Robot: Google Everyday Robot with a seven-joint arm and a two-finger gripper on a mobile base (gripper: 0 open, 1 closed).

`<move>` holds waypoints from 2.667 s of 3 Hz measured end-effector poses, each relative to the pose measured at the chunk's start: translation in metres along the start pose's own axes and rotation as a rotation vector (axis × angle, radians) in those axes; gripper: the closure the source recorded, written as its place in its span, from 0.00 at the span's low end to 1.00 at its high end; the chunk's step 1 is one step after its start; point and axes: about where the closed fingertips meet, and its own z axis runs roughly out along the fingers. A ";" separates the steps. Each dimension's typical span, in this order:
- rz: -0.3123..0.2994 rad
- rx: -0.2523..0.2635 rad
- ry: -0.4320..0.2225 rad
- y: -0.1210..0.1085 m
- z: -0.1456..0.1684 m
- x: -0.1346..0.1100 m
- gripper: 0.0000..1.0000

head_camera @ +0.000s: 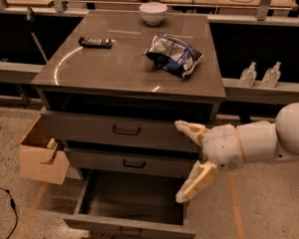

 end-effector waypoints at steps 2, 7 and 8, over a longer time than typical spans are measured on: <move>0.015 0.038 0.283 0.037 0.029 0.123 0.00; 0.105 -0.055 0.544 0.078 0.121 0.245 0.00; 0.125 -0.051 0.589 0.089 0.154 0.275 0.00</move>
Offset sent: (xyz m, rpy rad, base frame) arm -0.0607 -0.0409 -0.2034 -0.4442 0.0758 -0.0372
